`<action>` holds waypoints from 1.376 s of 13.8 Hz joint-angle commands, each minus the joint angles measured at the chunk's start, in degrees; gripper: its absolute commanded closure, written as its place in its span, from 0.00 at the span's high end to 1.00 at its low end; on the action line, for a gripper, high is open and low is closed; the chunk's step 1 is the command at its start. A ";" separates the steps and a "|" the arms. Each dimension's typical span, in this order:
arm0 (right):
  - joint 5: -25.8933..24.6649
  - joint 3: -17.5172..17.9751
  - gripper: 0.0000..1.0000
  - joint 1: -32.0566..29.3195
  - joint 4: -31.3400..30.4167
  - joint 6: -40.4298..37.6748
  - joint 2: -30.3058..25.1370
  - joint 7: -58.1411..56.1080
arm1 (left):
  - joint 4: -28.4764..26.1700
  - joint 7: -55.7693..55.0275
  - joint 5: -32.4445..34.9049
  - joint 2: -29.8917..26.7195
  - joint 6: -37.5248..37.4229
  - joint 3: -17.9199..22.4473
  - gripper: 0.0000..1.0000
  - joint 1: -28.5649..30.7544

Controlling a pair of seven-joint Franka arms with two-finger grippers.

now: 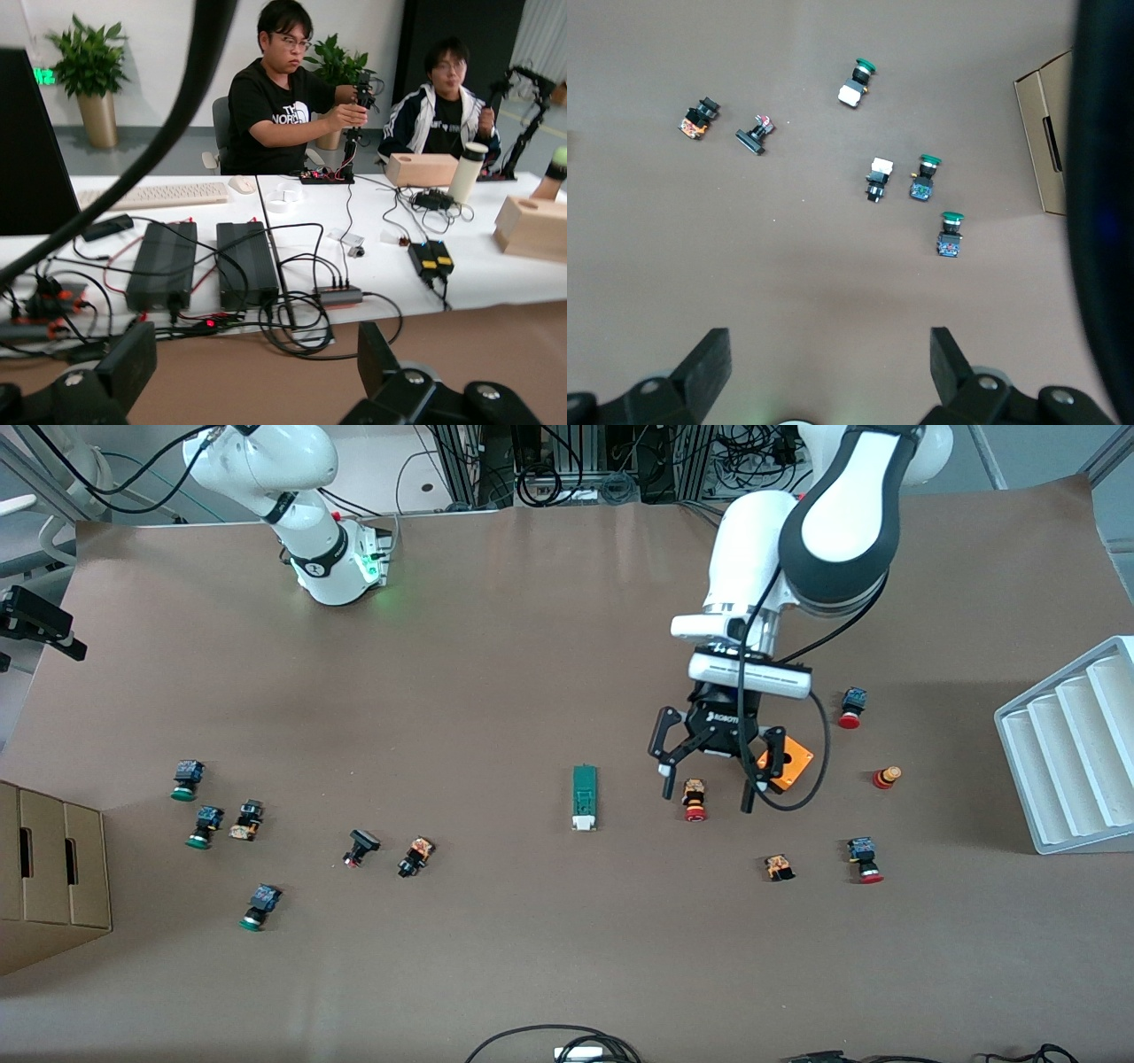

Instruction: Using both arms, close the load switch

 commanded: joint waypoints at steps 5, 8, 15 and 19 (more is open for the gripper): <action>-1.18 0.01 1.00 0.18 0.34 -0.17 -0.43 -0.36 | -5.65 20.44 0.35 -5.83 0.20 -1.11 1.00 5.21; -1.18 0.01 1.00 0.18 0.34 -0.17 -0.43 -0.36 | -5.74 27.65 0.27 -5.74 0.20 -1.11 1.00 6.27; -1.18 0.01 1.00 0.18 0.34 -0.17 -0.52 -0.36 | -4.52 49.13 -15.34 -5.30 -11.55 -3.48 1.00 5.65; -1.18 0.01 1.00 0.18 0.34 -0.17 -0.52 -0.36 | -2.41 65.97 -30.47 -5.39 -21.48 -7.52 1.00 5.65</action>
